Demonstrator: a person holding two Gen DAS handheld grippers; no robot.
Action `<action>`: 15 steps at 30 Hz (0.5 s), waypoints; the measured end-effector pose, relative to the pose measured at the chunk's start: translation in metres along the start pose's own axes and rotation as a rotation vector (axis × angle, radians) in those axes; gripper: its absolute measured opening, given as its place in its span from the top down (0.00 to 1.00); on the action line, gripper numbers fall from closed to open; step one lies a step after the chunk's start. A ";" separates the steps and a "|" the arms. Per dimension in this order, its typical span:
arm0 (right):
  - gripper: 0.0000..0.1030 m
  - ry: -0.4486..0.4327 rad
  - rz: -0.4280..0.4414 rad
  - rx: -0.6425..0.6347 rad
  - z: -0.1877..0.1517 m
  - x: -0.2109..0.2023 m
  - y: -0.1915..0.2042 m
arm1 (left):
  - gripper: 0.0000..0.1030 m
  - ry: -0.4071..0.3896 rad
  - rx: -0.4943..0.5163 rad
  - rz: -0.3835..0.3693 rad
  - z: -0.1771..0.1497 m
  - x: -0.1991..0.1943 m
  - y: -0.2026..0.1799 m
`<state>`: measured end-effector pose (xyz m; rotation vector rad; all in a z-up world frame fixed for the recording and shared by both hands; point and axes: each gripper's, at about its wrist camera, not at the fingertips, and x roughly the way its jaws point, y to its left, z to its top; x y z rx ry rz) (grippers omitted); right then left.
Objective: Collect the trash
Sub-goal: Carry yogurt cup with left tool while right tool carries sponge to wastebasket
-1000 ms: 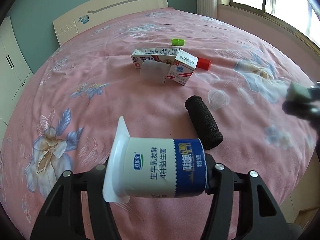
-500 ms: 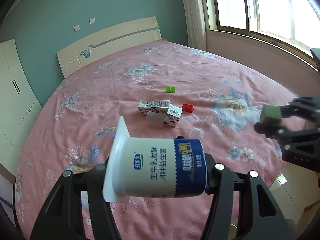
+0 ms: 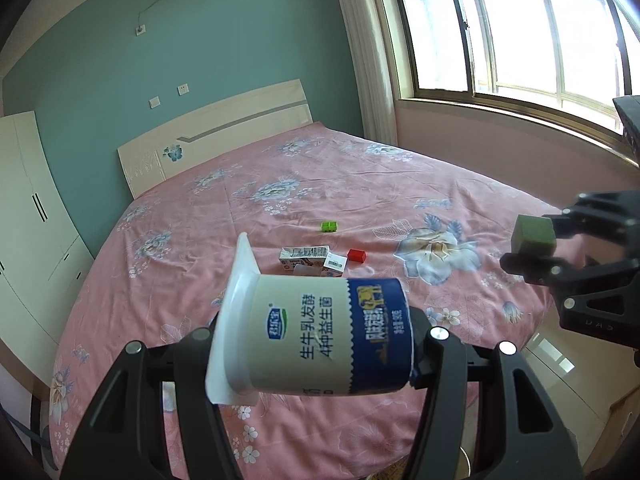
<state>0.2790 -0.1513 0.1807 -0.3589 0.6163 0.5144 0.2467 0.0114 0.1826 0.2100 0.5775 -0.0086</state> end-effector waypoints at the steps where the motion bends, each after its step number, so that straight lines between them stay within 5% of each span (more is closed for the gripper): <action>1: 0.63 -0.006 -0.007 -0.001 -0.001 -0.009 0.001 | 0.40 -0.005 0.003 -0.005 0.000 -0.007 -0.001; 15: 0.63 0.018 -0.017 -0.030 -0.040 -0.063 0.028 | 0.40 -0.019 0.080 -0.035 -0.023 -0.054 -0.017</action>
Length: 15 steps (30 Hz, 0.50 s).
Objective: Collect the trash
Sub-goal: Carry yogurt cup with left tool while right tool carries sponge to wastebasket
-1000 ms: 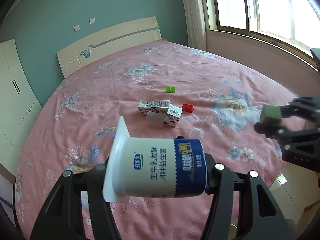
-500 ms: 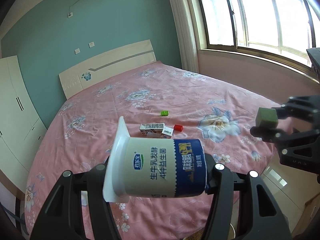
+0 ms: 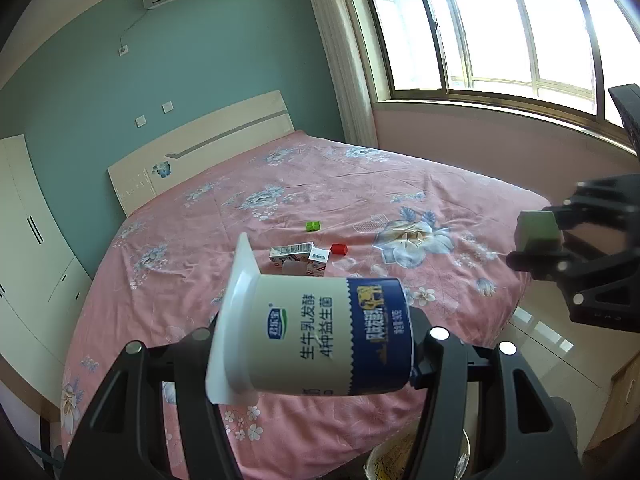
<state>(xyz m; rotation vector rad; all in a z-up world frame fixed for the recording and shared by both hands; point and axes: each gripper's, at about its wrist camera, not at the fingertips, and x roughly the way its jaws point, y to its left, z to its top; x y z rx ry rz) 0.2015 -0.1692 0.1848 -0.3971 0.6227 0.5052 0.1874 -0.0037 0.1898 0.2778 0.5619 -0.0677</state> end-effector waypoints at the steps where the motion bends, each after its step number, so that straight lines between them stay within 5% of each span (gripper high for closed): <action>1: 0.63 0.009 0.001 -0.002 -0.004 0.001 0.002 | 0.40 0.004 0.006 -0.001 -0.003 -0.001 -0.002; 15: 0.63 0.102 0.052 -0.017 -0.055 0.029 0.040 | 0.40 0.145 0.042 -0.045 -0.074 0.026 -0.020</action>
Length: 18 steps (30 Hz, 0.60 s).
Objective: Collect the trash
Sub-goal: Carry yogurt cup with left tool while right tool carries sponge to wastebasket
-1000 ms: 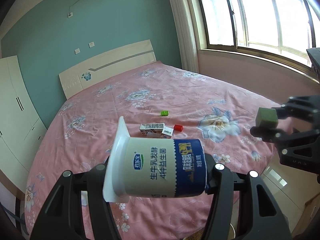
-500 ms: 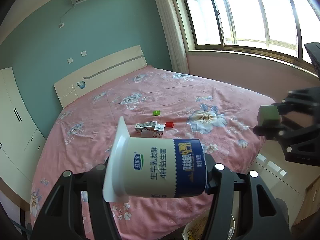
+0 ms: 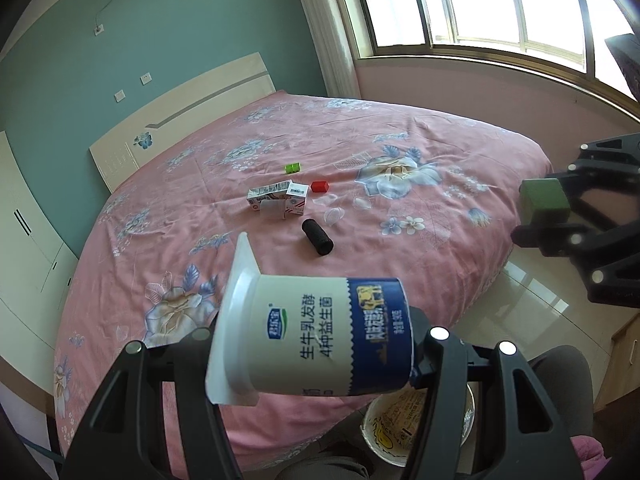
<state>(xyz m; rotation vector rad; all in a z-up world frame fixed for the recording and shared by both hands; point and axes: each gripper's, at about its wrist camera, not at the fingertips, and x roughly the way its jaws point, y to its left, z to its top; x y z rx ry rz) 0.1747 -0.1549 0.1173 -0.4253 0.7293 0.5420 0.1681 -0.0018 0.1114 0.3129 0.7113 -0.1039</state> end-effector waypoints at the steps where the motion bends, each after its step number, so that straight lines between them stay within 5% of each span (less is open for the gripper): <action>1: 0.63 0.007 0.005 -0.001 -0.003 0.003 0.003 | 0.40 0.013 0.000 -0.003 -0.004 0.004 -0.001; 18: 0.63 0.144 0.096 0.036 -0.064 0.072 0.029 | 0.40 0.208 0.000 -0.079 -0.084 0.072 -0.029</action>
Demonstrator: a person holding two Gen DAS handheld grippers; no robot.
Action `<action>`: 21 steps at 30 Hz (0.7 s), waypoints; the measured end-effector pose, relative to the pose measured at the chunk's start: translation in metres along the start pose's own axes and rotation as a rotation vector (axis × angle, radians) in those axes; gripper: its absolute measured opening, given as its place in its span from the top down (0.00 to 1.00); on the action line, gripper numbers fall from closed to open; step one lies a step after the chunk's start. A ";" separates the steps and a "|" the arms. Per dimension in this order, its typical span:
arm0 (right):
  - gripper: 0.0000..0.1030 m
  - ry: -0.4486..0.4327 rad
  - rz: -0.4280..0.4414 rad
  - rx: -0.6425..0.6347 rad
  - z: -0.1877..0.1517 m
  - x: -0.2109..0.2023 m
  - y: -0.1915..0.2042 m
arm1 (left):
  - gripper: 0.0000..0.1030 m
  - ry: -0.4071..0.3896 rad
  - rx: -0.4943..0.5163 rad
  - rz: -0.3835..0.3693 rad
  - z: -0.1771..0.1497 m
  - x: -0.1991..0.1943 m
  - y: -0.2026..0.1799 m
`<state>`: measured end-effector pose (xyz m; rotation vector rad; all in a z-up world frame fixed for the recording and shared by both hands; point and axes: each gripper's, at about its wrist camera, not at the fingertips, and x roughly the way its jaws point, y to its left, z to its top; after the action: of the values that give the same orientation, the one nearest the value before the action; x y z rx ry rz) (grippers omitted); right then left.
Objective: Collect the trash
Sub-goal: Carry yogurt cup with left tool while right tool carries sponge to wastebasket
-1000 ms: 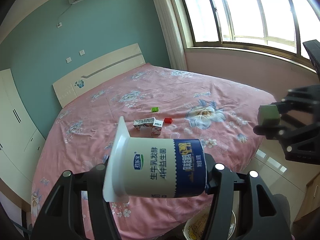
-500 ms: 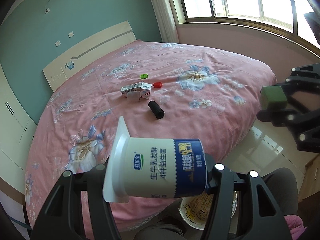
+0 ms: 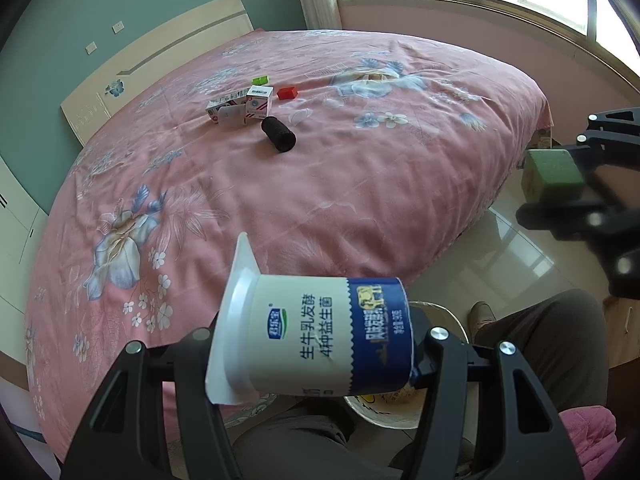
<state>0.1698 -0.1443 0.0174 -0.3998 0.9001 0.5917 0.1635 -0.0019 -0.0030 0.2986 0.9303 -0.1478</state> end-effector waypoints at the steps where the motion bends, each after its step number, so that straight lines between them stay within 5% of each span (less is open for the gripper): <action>1: 0.63 0.009 0.005 0.003 -0.003 0.004 0.001 | 0.40 0.009 0.001 -0.003 -0.003 0.005 -0.002; 21: 0.63 0.182 0.118 0.077 -0.065 0.093 0.013 | 0.40 0.206 -0.024 -0.100 -0.062 0.088 -0.033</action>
<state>0.1667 -0.1416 -0.0968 -0.3363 1.1230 0.6341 0.1602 -0.0131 -0.1149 0.2477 1.1515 -0.2002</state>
